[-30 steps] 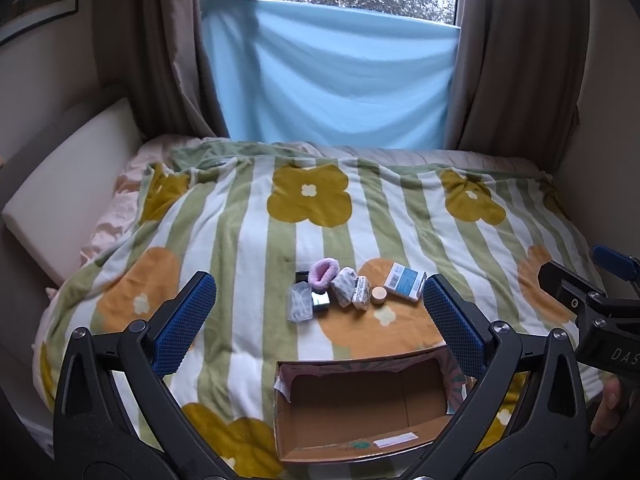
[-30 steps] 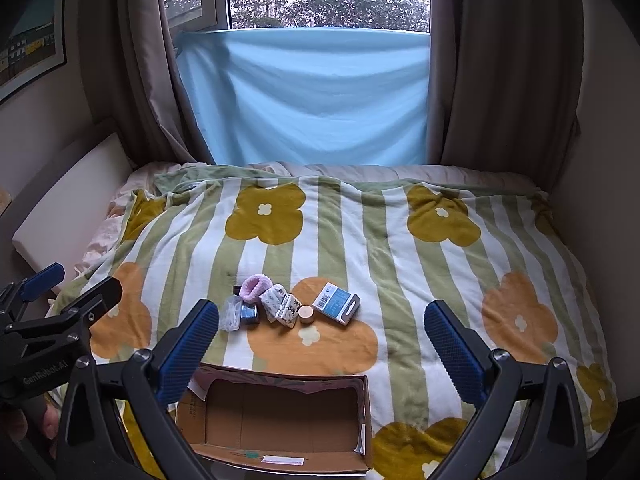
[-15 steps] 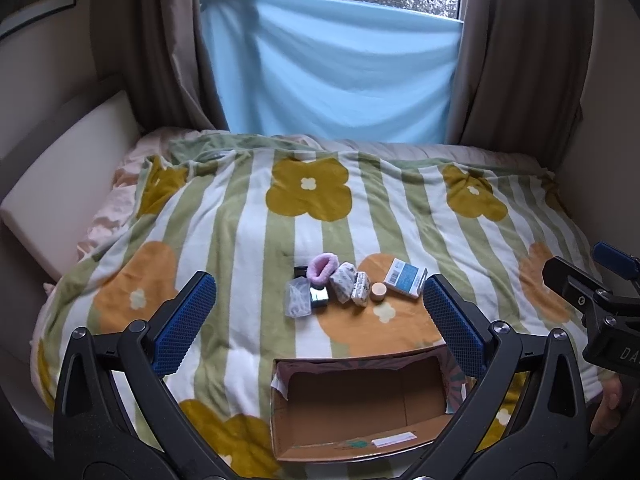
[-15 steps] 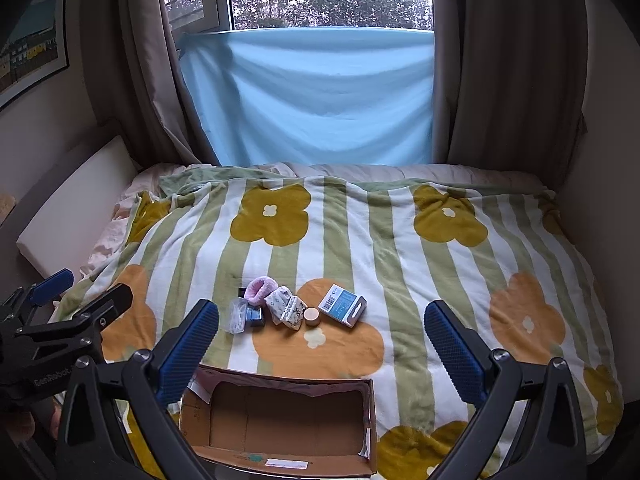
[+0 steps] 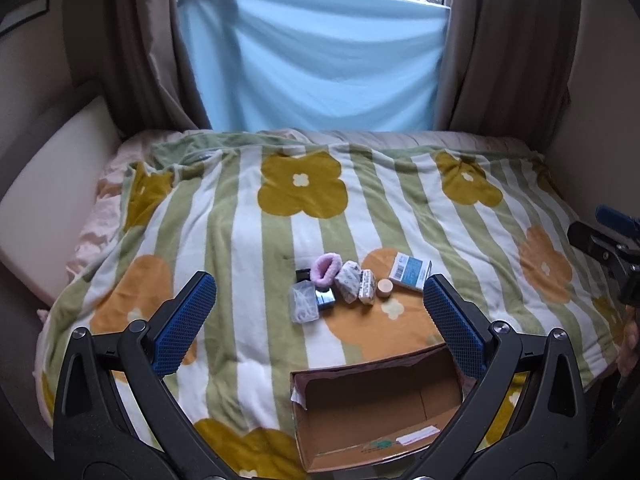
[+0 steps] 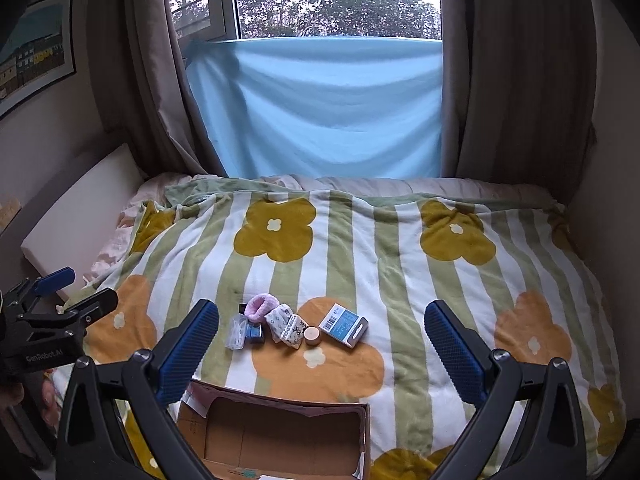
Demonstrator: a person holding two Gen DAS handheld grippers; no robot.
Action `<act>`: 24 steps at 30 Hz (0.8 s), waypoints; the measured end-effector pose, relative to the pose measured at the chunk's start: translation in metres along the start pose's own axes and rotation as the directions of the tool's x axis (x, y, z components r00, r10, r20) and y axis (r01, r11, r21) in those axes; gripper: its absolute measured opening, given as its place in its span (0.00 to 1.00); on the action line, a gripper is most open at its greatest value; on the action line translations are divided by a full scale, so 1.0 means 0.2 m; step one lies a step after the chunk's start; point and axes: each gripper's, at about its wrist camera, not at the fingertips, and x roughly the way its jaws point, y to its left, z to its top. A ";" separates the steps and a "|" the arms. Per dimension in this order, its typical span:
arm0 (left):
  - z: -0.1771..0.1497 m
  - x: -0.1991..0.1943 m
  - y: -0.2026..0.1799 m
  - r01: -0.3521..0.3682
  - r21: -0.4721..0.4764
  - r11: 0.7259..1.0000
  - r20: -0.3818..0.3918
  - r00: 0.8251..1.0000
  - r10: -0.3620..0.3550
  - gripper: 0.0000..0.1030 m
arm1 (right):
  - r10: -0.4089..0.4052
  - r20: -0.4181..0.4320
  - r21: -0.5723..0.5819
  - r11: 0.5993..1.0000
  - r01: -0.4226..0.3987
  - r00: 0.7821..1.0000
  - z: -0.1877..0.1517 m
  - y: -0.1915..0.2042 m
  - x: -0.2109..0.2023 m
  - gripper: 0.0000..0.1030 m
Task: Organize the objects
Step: 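Reach the left tool to the clear floss box while the right tool reaches the SUPER DEER box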
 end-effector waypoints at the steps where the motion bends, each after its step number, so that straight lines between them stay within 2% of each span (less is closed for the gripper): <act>1: 0.00 0.04 0.02 0.008 0.018 1.000 -0.025 1.000 -0.008 1.00 | 0.004 -0.003 -0.017 1.000 -0.004 1.000 0.01 0.00 0.02 0.99; 6: -0.02 0.28 0.13 0.023 0.092 0.996 -0.146 0.989 -0.009 1.00 | 0.007 -0.047 -0.107 0.994 -0.012 0.999 0.00 0.00 0.18 0.99; 11: -0.07 0.60 0.25 0.079 0.098 0.992 -0.242 0.969 -0.054 1.00 | 0.020 -0.109 -0.179 0.983 -0.039 0.994 -0.06 -0.01 0.42 0.99; 16: -0.15 0.95 0.29 0.166 0.082 0.983 -0.327 0.936 -0.131 1.00 | 0.072 -0.185 -0.237 0.965 -0.116 0.980 -0.15 -0.02 0.68 0.99; 20: -0.25 1.25 0.32 0.225 0.008 0.974 -0.390 0.898 -0.204 1.00 | 0.114 -0.235 -0.282 0.942 -0.179 0.965 -0.23 -0.04 0.91 0.99; 24: -0.35 1.50 0.33 0.235 -0.068 0.970 -0.430 0.870 -0.241 0.89 | 0.133 -0.280 -0.317 0.922 -0.223 0.951 -0.31 -0.08 1.16 0.99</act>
